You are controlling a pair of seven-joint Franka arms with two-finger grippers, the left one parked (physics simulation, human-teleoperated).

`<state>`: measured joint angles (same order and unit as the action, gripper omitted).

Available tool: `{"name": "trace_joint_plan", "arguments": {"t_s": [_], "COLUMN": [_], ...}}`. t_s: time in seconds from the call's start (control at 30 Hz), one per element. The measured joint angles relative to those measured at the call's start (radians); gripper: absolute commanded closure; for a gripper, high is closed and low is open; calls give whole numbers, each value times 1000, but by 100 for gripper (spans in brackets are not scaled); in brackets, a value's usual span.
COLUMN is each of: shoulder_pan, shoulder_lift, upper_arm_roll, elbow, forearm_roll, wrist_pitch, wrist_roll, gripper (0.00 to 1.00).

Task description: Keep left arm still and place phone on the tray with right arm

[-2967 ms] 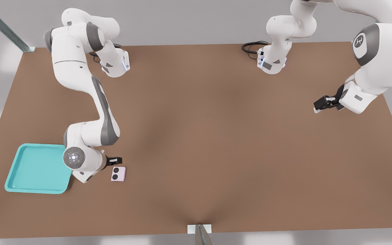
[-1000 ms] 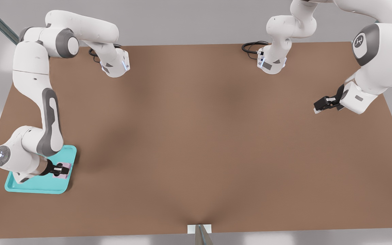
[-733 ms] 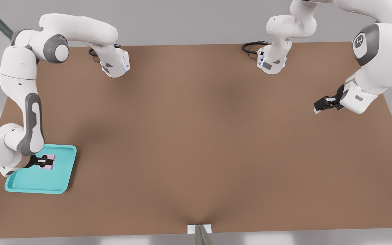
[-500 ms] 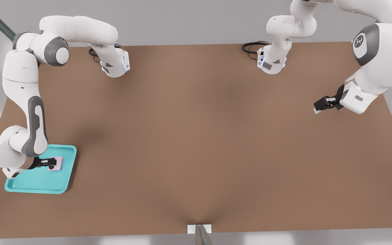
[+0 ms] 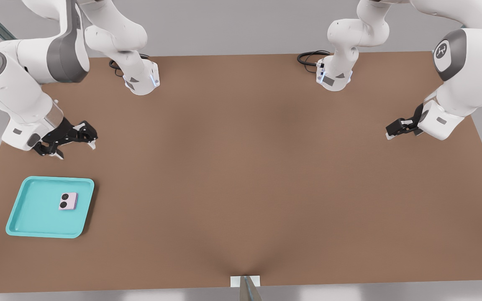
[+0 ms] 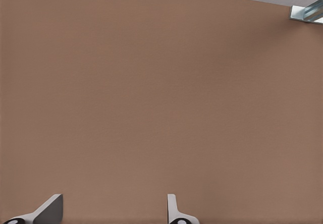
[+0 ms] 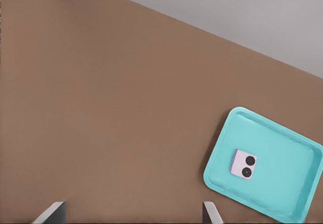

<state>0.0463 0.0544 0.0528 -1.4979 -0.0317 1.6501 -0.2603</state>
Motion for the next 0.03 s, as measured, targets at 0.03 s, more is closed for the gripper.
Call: {"name": "trace_joint_plan", "arguments": {"t_s": [0.03], "shoulder_pan": [4], "shoulder_lift": [-1], "upper_arm_roll": [-3], "elbow": [-2], "forearm_roll": [3], "wrist_pitch": [-12], "wrist_roll": [17], "gripper": [0]}}
